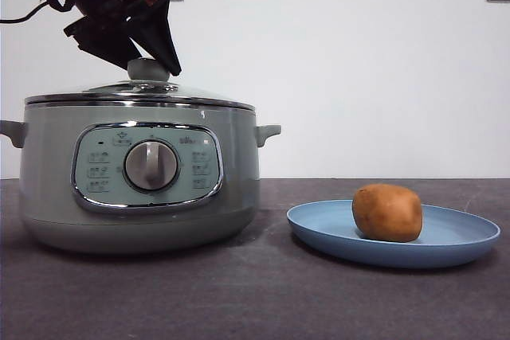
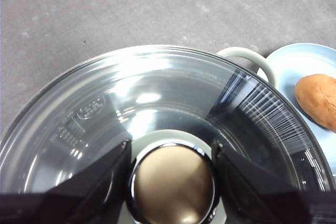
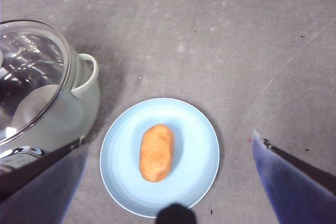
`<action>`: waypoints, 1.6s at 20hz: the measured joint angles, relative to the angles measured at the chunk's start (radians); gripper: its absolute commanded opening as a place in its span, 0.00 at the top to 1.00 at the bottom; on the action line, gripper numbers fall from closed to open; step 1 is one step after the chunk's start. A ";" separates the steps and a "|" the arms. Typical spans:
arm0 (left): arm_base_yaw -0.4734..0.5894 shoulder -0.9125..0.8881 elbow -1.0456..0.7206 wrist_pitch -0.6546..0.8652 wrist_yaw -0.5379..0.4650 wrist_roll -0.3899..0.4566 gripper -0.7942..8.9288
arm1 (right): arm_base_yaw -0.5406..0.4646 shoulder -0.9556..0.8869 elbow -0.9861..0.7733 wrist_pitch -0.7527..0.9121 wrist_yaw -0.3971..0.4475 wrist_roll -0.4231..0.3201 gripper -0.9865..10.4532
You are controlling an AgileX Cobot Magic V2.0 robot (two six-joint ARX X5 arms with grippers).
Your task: Take the potato out from the steamer,put the potato on the plate,close the lid
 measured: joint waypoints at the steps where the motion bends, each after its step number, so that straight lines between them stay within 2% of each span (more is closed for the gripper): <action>1: 0.000 0.000 0.002 -0.009 -0.002 0.000 0.93 | 0.000 0.000 0.000 0.000 0.000 0.000 0.45; 4: 0.000 -0.004 0.003 -0.022 -0.005 0.000 0.90 | 0.000 0.000 0.000 0.000 -0.001 0.000 0.45; 7: 0.001 -0.004 0.003 -0.022 -0.005 -0.001 0.46 | 0.000 0.000 0.000 0.000 -0.007 0.000 0.45; 8: 0.001 -0.004 0.003 -0.022 -0.005 -0.001 0.41 | 0.000 0.000 0.000 0.000 -0.008 0.000 0.45; 10: 0.001 -0.004 0.007 -0.042 -0.005 -0.012 0.41 | 0.000 0.000 0.000 -0.001 -0.008 0.000 0.45; 14: 0.000 0.002 0.074 -0.135 -0.038 -0.027 0.41 | 0.000 0.000 0.000 -0.007 -0.008 0.000 0.45; 17: 0.000 0.005 0.217 -0.247 -0.070 -0.030 0.41 | 0.000 0.000 0.000 -0.007 -0.014 0.000 0.45; 18: 0.000 0.005 0.289 -0.313 -0.069 -0.032 0.41 | 0.000 0.000 0.000 -0.007 -0.046 0.000 0.45; 19: 0.000 0.005 0.354 -0.379 -0.064 -0.033 0.41 | 0.000 0.000 0.000 -0.006 -0.094 -0.001 0.45; 21: 0.000 0.005 0.510 -0.549 -0.009 -0.034 0.41 | 0.000 0.000 0.000 0.001 -0.244 -0.016 0.45; 24: -0.008 0.005 0.722 -0.772 0.194 -0.032 0.41 | 0.000 0.000 0.000 0.002 -0.493 -0.063 0.45; 25: -0.014 0.002 0.762 -0.774 0.239 -0.024 0.41 | 0.000 0.000 0.000 0.007 -0.540 -0.073 0.45; 27: -0.029 -0.001 0.820 -0.774 0.263 -0.012 0.50 | 0.001 0.000 0.000 0.024 -0.554 -0.087 0.46; 28: -0.037 -0.002 0.827 -0.774 0.264 -0.007 0.62 | 0.001 0.000 0.000 0.023 -0.554 -0.089 0.54; 29: -0.042 -0.002 0.827 -0.774 0.263 -0.006 0.78 | 0.001 0.000 0.000 0.023 -0.554 -0.092 0.68; 30: -0.042 0.002 0.827 -0.774 0.263 0.000 0.95 | 0.000 0.000 0.000 0.023 -0.552 -0.100 0.87; 31: -0.043 0.004 0.826 -0.774 0.263 0.008 0.93 | 0.000 0.000 0.000 0.023 -0.552 -0.112 0.92; 32: -0.045 0.005 0.826 -0.774 0.263 0.020 0.93 | 0.000 0.000 0.000 0.023 -0.552 -0.125 0.92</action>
